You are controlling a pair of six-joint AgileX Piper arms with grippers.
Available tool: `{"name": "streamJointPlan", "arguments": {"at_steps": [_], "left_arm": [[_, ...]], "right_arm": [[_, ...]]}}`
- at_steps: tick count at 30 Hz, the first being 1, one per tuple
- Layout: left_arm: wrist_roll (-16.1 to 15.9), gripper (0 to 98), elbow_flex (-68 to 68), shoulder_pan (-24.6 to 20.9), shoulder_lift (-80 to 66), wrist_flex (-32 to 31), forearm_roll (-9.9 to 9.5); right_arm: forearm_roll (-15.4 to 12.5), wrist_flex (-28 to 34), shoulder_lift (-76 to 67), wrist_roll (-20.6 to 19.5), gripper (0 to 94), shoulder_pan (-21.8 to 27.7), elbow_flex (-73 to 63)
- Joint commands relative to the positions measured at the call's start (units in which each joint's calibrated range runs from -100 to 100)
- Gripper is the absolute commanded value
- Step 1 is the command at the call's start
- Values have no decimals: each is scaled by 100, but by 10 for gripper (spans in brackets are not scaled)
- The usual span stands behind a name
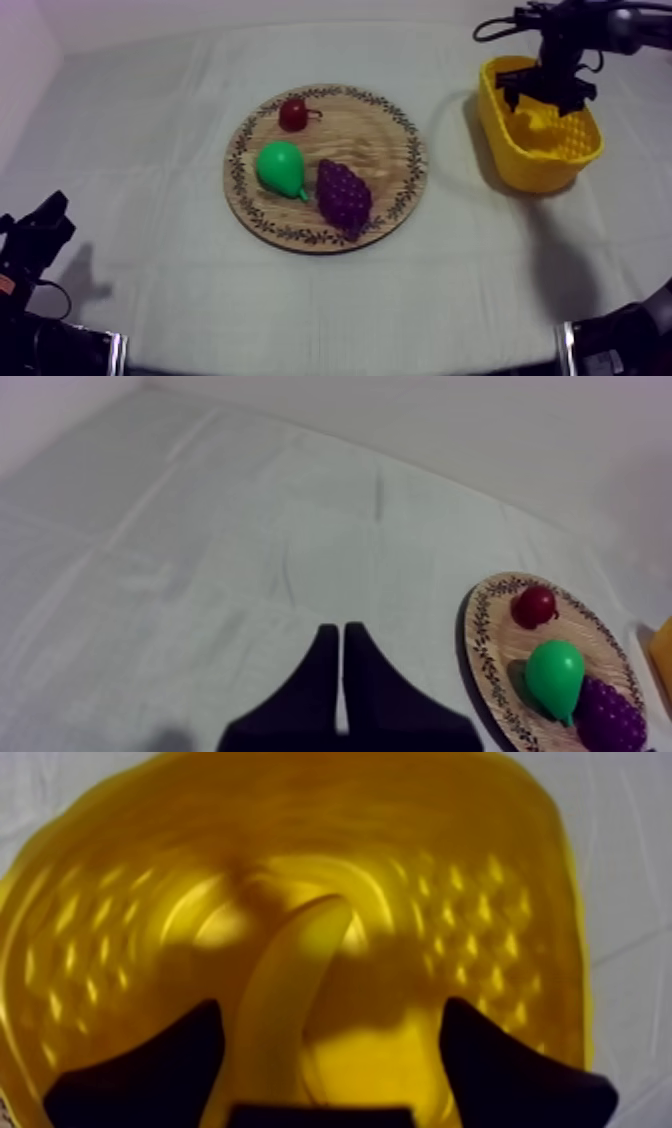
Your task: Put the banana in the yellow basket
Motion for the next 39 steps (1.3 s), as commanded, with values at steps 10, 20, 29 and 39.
{"name": "streamJointPlan", "arguments": {"at_steps": [10,20,29,39], "left_arm": [[-1,1,3,-1,-3,-2,-1],[-1,1,3,-1,-3,-2,-1],[-1,1,3,-1,-3,-2,-1],[-1,1,3,-1,-3,-2,-1]], "right_arm": [[-336,-13,-1409,369,715,193,-193],[-721,73,-4262,951,696,356,304],[-941,-211,-6692,1225,602,324,2301],[-1220,-863,-8705,1526,248,338,5015]]}}
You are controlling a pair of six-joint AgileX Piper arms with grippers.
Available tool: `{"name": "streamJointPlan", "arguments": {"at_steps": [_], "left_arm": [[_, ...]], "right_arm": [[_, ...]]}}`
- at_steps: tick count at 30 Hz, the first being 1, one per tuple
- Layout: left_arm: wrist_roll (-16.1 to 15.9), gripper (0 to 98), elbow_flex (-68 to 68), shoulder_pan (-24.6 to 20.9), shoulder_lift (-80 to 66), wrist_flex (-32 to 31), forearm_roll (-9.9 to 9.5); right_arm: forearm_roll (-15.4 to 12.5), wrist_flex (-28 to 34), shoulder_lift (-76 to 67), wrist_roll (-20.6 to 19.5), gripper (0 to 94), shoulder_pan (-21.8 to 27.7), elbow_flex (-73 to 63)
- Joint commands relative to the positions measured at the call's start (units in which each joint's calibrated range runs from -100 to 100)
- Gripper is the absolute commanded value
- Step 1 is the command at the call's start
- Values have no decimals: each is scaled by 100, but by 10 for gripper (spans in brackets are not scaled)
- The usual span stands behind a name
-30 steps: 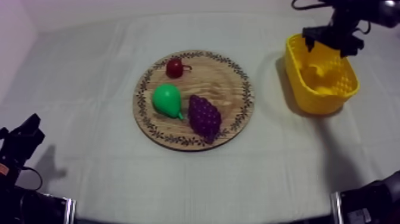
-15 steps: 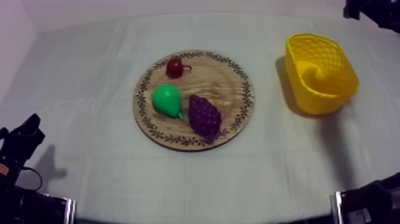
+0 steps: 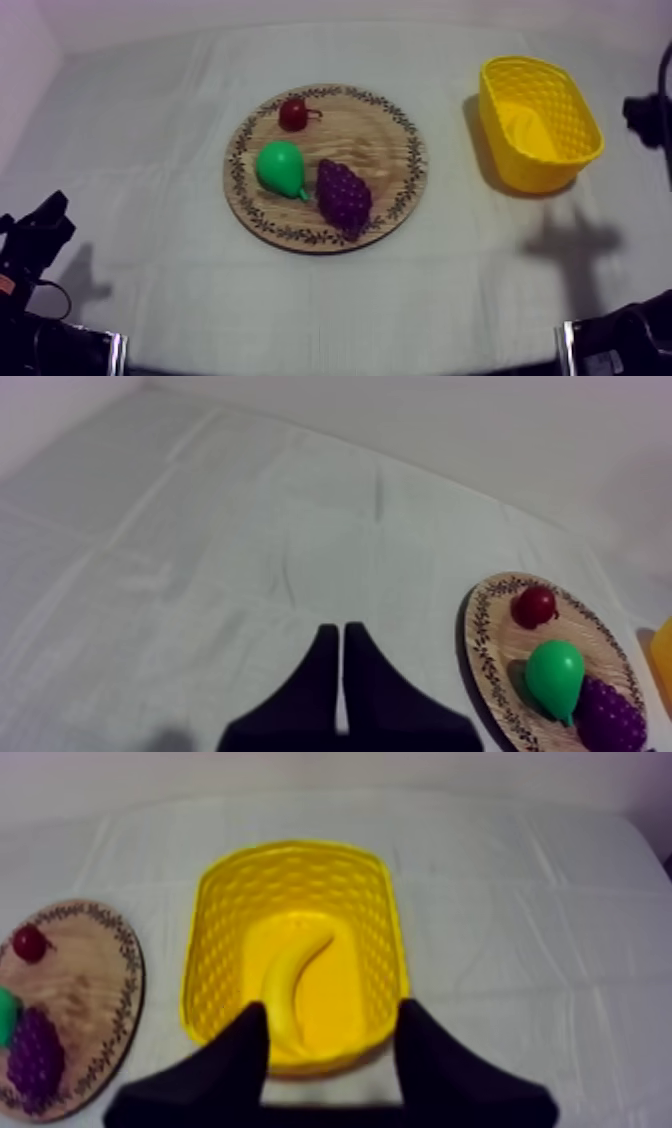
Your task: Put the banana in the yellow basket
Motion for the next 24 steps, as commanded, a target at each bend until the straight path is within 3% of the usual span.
{"name": "streamJointPlan", "arguments": {"at_steps": [1,7,15,19,24], "left_arm": [[-1,1,3,-1,-3,-2,-1],[-1,1,3,-1,-3,-2,-1],[-1,1,3,-1,-3,-2,-1],[-1,1,3,-1,-3,-2,-1],[1,1,3,-1,-3,-2,-1]], "right_arm": [[-45,-176,-831,46,210,26,1151],[-192,-387,-1729,231,39,139,2143],[-499,-624,-2523,499,7,367,3005],[-801,-718,-2768,706,5,523,3170],[-1406,-813,-2981,1145,5,700,3259]]}}
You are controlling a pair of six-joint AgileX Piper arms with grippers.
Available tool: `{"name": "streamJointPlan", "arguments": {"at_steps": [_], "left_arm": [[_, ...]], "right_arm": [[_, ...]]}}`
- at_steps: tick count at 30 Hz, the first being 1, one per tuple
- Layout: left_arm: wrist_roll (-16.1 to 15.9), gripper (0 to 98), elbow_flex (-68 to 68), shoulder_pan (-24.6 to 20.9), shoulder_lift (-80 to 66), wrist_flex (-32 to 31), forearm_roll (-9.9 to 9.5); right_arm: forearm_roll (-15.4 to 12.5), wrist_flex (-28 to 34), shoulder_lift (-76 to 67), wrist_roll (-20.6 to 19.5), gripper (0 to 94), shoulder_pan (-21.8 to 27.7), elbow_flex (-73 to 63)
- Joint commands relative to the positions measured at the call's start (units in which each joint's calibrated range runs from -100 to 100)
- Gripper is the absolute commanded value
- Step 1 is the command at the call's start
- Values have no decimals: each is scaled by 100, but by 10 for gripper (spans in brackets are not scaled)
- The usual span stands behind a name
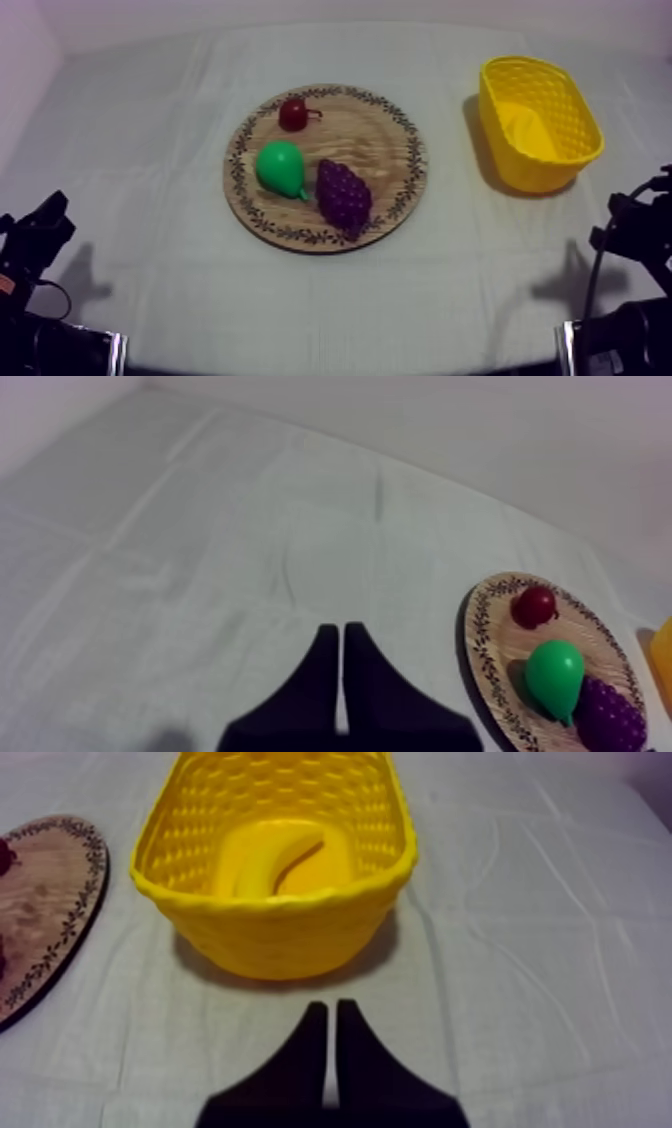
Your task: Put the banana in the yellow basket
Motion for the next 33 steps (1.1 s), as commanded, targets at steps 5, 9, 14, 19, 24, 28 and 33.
{"name": "streamJointPlan", "arguments": {"at_steps": [5,9,14,19,24,28,33], "left_arm": [[-1,1,3,-1,-3,-2,-1],[-1,1,3,-1,-3,-2,-1],[0,1,3,-1,-3,-2,-1],[0,1,3,-1,-3,-2,-1],[1,1,3,-1,-3,-2,-1],[1,1,3,-1,-3,-2,-1],[0,1,3,-1,-3,-2,-1]], "right_arm": [[-416,42,-325,150,5,55,-9],[-456,52,-405,-56,5,47,-15],[-426,-465,-426,-212,5,97,122],[-416,-589,-429,421,5,125,154],[-417,-609,-430,758,5,130,159],[-417,-613,-430,773,5,131,160],[-417,-613,-430,754,5,131,160]]}}
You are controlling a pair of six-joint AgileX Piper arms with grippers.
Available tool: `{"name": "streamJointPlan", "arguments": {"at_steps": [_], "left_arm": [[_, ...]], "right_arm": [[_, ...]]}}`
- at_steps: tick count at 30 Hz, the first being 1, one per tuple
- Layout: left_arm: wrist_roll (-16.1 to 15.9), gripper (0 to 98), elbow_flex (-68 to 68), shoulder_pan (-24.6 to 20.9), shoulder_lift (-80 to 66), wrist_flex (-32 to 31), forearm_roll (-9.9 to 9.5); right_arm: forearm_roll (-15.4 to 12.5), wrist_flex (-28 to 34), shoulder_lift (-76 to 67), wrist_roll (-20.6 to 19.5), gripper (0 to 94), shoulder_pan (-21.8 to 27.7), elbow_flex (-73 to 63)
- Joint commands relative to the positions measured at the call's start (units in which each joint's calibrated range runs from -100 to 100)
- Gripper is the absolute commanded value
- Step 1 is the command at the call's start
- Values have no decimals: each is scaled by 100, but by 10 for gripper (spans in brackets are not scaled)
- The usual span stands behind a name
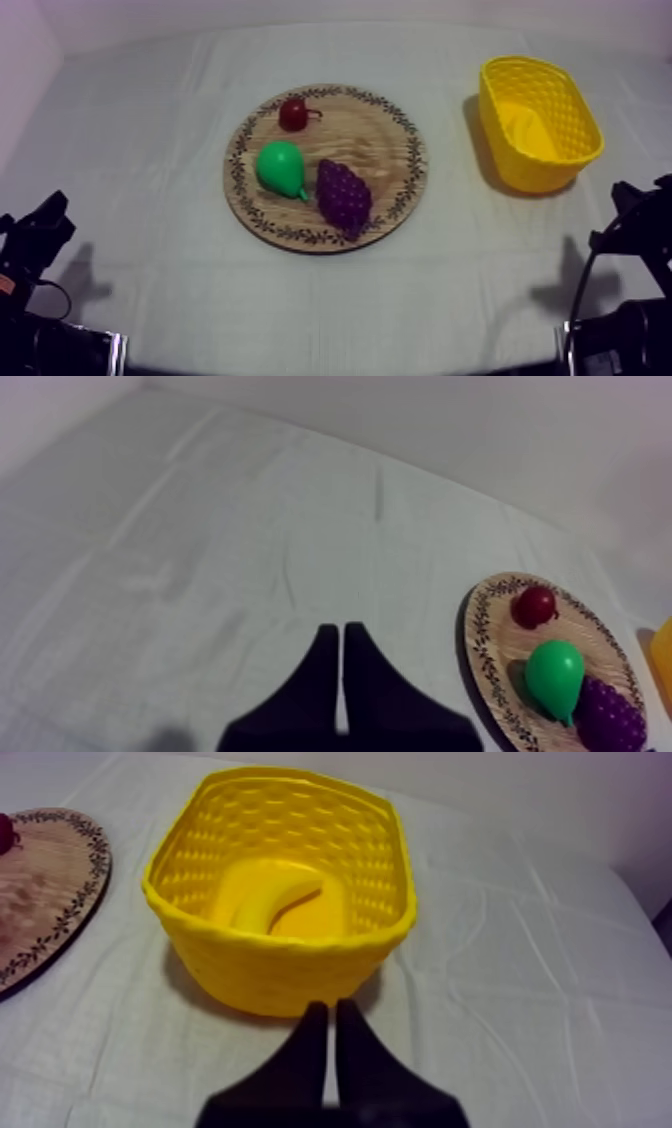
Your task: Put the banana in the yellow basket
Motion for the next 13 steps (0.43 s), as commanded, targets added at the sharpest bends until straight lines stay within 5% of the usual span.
{"name": "streamJointPlan", "arguments": {"at_steps": [1,13], "left_arm": [[0,1,3,-1,-3,-2,-1],[0,1,3,-1,-3,-2,-1]], "right_arm": [[2,4,-4,-30,5,-1,7],[2,3,-4,-47,5,-1,7]]}}
